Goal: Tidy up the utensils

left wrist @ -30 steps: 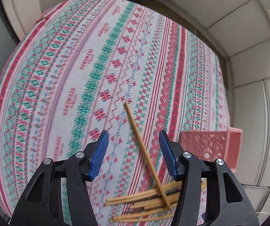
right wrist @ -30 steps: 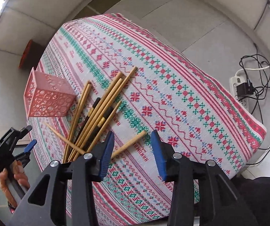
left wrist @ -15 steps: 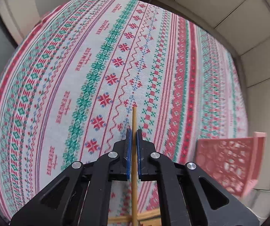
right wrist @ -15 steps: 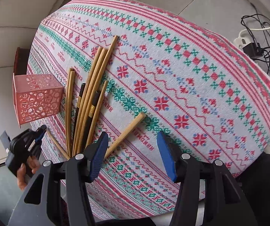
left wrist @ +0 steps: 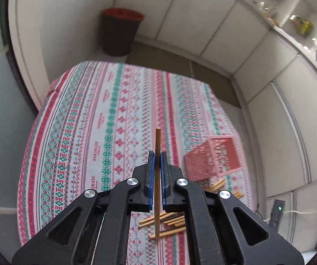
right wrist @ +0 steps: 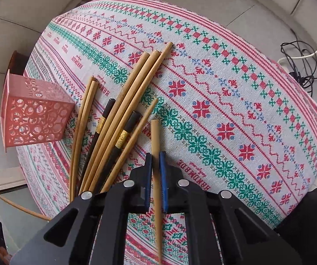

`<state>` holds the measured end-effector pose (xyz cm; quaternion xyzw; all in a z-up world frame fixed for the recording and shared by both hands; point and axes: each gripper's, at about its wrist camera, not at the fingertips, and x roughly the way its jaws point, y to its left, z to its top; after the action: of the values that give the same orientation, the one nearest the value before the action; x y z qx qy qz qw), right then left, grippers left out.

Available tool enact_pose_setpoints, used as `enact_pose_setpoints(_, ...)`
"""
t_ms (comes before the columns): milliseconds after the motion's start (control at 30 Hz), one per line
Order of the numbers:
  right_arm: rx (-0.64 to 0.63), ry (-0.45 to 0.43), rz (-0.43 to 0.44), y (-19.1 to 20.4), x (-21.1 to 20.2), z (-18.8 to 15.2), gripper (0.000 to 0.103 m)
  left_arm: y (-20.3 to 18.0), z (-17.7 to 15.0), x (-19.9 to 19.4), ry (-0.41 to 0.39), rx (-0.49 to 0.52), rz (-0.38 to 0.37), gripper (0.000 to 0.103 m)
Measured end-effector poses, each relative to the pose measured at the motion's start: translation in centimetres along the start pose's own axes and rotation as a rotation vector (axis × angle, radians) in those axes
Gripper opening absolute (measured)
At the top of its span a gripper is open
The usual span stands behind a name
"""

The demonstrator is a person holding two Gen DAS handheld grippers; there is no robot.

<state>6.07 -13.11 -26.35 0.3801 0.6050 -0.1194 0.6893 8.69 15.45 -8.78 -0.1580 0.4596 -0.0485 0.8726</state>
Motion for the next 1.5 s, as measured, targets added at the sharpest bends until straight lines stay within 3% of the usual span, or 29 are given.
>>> enact_pose_setpoints(133,-0.061,-0.022,0.053,-0.5,-2.5,-0.4,0.007,-1.4,0.1,-3.0,-0.06,0.084,-0.021,0.004)
enact_pose_setpoints(333,-0.236,-0.162,0.125,-0.3,-9.0,-1.6,0.007,-2.3,-0.4,-6.4,-0.131,0.141,-0.007,0.004)
enact_pose_setpoints(500,-0.285,-0.305,0.229,-0.4,-15.2,-1.6,0.007,-3.3,0.1,-8.5,-0.204,0.156,0.015,0.004)
enact_pose_setpoints(767,-0.342,-0.549,0.392,2.9,-26.6,-0.2,0.008,-6.7,1.4,-11.5,-0.307,0.207,-0.019,0.004)
enact_pose_setpoints(900,-0.368,-0.62,0.457,5.2,-30.2,0.9,0.008,-9.2,2.8,-13.1,-0.363,0.24,-0.057,0.004)
enact_pose_setpoints(1100,-0.409,-0.669,0.464,9.3,-30.3,3.2,0.008,-12.2,5.4,-11.5,-0.382,0.261,-0.089,0.004)
enact_pose_setpoints(1200,-0.433,-0.658,0.439,10.8,-28.8,4.2,0.008,-13.2,5.9,-8.2,-0.346,0.271,-0.084,0.004)
enact_pose_setpoints(1333,-0.478,-0.659,0.369,12.6,-26.1,5.3,0.008,-14.0,5.6,-3.1,-0.24,0.293,-0.055,0.006)
enact_pose_setpoints(1433,-0.502,-0.638,0.34,13.4,-24.2,5.9,0.008,-13.7,5.4,-2.2,-0.221,0.27,-0.067,0.033)
enact_pose_setpoints(1500,-0.51,-0.634,0.327,14.0,-23.1,6.2,0.008,-13.5,5.3,-2.7,-0.247,0.263,-0.062,0.037)
